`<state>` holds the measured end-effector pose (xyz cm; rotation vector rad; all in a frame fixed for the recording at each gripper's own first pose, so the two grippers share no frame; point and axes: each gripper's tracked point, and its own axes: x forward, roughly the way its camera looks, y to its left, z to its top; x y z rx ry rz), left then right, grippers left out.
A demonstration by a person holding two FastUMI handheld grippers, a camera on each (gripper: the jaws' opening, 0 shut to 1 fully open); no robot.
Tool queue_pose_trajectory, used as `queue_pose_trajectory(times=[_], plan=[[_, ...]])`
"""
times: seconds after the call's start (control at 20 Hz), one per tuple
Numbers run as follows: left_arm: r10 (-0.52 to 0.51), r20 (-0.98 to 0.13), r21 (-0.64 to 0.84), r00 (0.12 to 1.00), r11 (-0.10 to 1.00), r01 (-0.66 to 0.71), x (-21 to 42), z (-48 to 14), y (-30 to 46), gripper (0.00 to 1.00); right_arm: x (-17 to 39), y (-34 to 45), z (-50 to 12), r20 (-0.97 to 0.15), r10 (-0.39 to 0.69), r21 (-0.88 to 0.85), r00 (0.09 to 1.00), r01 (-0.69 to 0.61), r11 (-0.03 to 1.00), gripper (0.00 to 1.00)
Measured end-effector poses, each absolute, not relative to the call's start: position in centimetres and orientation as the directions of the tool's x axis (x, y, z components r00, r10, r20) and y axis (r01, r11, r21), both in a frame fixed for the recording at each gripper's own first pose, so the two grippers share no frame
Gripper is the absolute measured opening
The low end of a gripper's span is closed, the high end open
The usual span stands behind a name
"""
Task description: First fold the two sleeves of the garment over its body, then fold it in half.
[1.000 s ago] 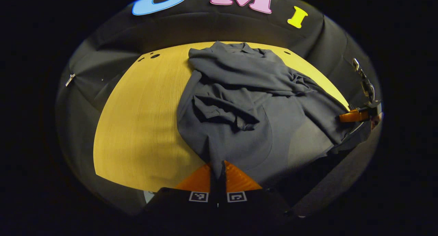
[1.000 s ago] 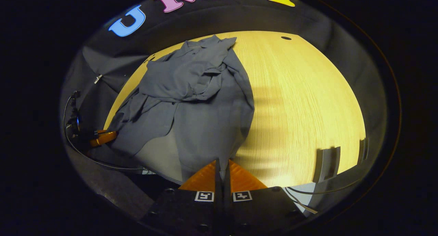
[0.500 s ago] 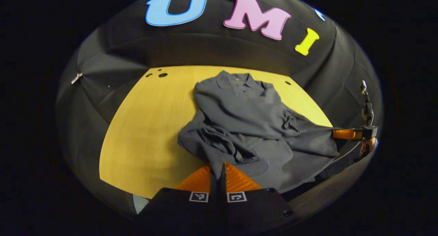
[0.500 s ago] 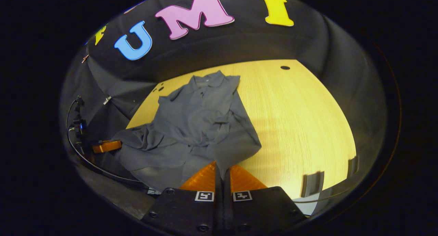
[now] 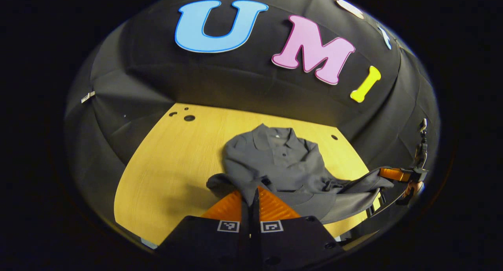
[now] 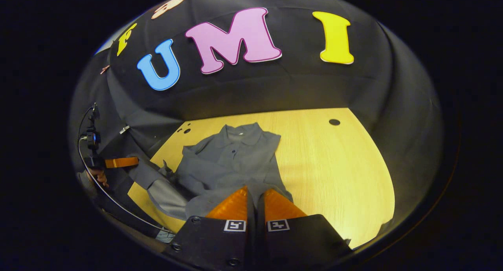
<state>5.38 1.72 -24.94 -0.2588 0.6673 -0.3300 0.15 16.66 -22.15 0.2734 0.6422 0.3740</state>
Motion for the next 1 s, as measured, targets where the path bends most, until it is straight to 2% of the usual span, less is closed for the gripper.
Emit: queue_pose_trajectory(times=[0.4, 1.0], plan=[[-0.329, -0.511, -0.241, 0.794, 0.942, 0.235, 14.5, -23.6, 1.0, 0.05, 8.9, 16.5, -22.0, -0.504, 0.377, 0.285, 0.777, -0.263, 0.922, 0.05], [-0.231, -0.577, -0.128, 0.783, 0.973, 0.193, 25.6, -30.8, -0.6, 0.05, 19.6, 18.0, -29.8, -0.576, 0.323, 0.265, 0.751, -0.202, 0.943, 0.05]])
